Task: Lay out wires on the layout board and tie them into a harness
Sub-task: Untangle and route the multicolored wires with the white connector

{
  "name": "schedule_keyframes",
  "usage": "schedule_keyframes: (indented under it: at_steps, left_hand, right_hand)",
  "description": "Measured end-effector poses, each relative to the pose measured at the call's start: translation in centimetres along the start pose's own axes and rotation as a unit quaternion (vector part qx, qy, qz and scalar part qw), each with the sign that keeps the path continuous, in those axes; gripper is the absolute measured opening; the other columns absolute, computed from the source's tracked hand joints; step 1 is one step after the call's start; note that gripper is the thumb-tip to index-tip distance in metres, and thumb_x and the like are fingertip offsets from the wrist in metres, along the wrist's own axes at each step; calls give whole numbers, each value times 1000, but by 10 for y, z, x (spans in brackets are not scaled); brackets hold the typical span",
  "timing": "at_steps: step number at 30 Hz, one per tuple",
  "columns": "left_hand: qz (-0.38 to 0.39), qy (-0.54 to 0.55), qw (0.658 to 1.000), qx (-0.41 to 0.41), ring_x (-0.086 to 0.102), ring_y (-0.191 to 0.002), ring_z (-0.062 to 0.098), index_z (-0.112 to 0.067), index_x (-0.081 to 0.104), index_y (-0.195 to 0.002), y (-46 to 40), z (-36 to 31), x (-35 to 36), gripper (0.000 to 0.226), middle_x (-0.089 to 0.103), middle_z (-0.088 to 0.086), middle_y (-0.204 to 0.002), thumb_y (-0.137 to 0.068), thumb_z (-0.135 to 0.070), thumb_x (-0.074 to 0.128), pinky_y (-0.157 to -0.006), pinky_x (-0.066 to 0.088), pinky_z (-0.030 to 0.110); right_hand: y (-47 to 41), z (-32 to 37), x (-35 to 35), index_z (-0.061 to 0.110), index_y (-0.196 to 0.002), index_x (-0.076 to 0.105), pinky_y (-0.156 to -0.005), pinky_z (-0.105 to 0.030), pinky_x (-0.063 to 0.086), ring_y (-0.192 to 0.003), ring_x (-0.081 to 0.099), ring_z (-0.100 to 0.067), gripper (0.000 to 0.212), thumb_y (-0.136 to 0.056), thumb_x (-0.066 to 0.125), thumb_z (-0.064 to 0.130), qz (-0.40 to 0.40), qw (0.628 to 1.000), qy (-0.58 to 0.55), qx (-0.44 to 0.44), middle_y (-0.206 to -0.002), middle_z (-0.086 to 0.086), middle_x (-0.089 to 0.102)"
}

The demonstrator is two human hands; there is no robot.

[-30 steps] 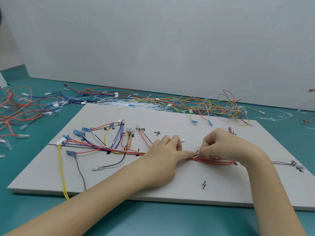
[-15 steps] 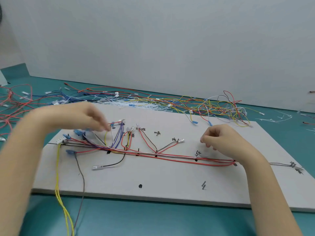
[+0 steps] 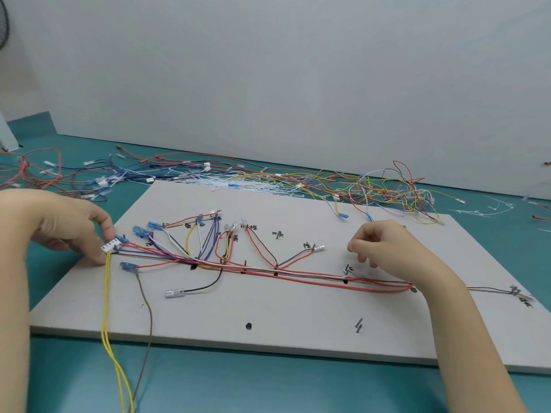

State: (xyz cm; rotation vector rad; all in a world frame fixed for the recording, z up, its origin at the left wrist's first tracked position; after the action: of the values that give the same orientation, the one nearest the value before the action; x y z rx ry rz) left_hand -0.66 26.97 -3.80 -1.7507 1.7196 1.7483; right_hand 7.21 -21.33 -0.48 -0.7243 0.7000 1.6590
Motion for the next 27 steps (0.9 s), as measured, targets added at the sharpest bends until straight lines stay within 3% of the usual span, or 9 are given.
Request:
schedule_keyframes:
  at_steps: [4,6,10,13,17,19,22,25,27]
  left_hand:
    - [-13,-3,1000,19,43,-40,14,-13,63,-95,-11,5,-3,104,58,3,-56,0,-35,99,-43,34,24]
    - [-29,-2,999,39,45,-41,12,-19,60,-97,-17,7,-5,105,59,1,-56,-2,-40,99,-43,37,24]
    - [-49,-11,992,120,41,-43,7,-33,59,-90,-18,-5,-7,82,50,-4,-65,-20,-55,97,-44,37,23]
    - [-21,-39,972,230,40,-51,7,-38,63,-86,-10,-33,2,59,43,-18,-57,-44,-74,83,-58,33,29]
    - [97,-6,935,341,63,-82,4,-25,74,-87,20,-83,32,45,72,-9,-86,-74,-68,69,-80,45,22]
    - [137,2,922,363,65,-83,6,-23,75,-84,37,-103,46,36,74,-3,-89,-76,-58,72,-77,47,14]
    - [168,25,910,379,56,-65,8,-18,73,-73,61,-126,61,27,66,1,-72,-73,-44,74,-62,45,15]
    - [176,70,905,381,37,-46,11,-16,66,-63,78,-145,69,24,50,2,-55,-68,-39,71,-43,31,16]
    - [152,103,902,391,23,-43,11,-17,64,-61,82,-156,72,22,35,-3,-49,-70,-37,68,-39,20,15]
  right_hand:
    - [0,0,2,12,-82,69,-45,-15,41,-52,53,-9,13,-89,60,18,6,1000,3,2,-67,0,68]
    - [0,0,2,12,-82,69,-42,-12,39,-52,53,-9,13,-90,60,18,7,1000,2,2,-67,0,68]
    - [1,1,3,11,-83,68,-40,-13,37,-53,53,-11,13,-90,60,17,12,1000,-3,4,-67,-1,67]
    - [1,1,4,10,-82,68,-39,-13,37,-53,52,-13,13,-90,60,16,14,1000,-11,1,-67,-2,66]
    - [0,6,7,12,-79,67,-41,-12,40,-49,52,-8,14,-90,60,16,5,1000,-22,-18,-64,0,66]
    - [0,15,11,14,-77,66,-42,-11,40,-45,50,-2,14,-89,60,15,-11,998,-40,-48,-61,2,65]
    - [7,36,22,11,-76,67,-43,-13,38,-48,51,-4,13,-88,63,13,-15,987,-126,-101,-57,5,62]
    - [17,62,44,5,-80,69,-49,-18,44,-54,56,-10,14,-90,63,13,44,960,-237,-144,-60,2,63]
    - [26,77,62,3,-88,71,-57,-22,52,-63,62,-15,20,-92,63,21,124,932,-306,-150,-70,-4,67]
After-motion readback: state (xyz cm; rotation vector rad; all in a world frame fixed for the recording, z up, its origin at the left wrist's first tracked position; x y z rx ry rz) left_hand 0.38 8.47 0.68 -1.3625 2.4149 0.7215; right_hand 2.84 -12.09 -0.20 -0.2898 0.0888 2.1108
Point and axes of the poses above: each hand's wrist, its own y-axis away from the middle knuckle, its own x-axis out of the palm, z = x × y, the point moved 6 cm from there along -y, towards the middle knuckle
